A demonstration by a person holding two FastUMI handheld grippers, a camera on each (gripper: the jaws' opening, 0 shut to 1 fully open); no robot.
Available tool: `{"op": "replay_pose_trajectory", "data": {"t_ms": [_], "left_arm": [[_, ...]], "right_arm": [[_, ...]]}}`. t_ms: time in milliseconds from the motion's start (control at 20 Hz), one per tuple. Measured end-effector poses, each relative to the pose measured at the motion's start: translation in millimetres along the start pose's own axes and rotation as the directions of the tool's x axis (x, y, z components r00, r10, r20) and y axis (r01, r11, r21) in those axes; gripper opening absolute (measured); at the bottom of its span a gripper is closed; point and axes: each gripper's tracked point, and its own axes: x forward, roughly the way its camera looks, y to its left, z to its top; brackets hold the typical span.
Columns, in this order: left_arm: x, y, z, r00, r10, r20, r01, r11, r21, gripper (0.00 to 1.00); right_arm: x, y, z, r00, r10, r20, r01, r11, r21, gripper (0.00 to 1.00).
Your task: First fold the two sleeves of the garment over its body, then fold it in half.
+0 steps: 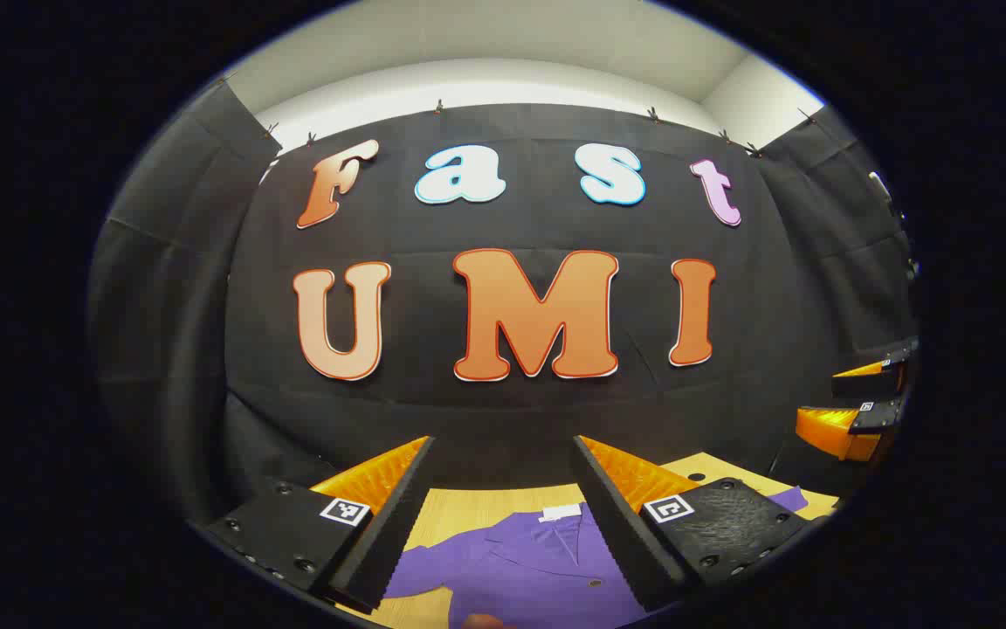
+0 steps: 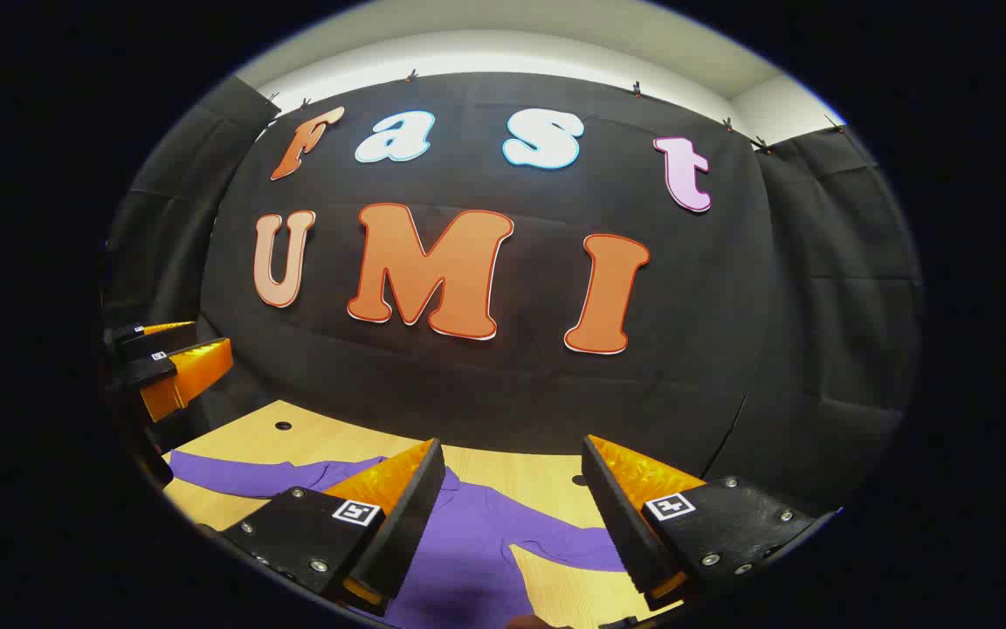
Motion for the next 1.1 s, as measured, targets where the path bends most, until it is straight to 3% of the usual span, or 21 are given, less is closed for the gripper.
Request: {"op": "replay_pose_trajectory", "data": {"t_ms": [350, 800, 1100], "left_arm": [[19.8, -26.3, 6.5, 1.000, 0.009, 0.012, -0.009, 1.000, -0.006, 1.00], [29.3, -39.7, -6.5, 1.000, 0.014, -0.012, -0.014, 1.000, 0.012, 0.98], [29.9, -44.1, -1.5, 1.000, 0.025, 0.000, -0.025, 0.999, 0.032, 0.98]], "right_arm": [[32.5, -16.7, 4.2, 1.000, 0.008, 0.025, -0.009, 0.999, 0.037, 0.94], [46.5, -26.4, -19.5, 1.000, 0.013, -0.026, -0.011, 0.999, 0.044, 0.94], [56.2, -55.5, -42.7, 0.996, -0.036, -0.081, 0.039, 0.998, 0.044, 0.94]]}}
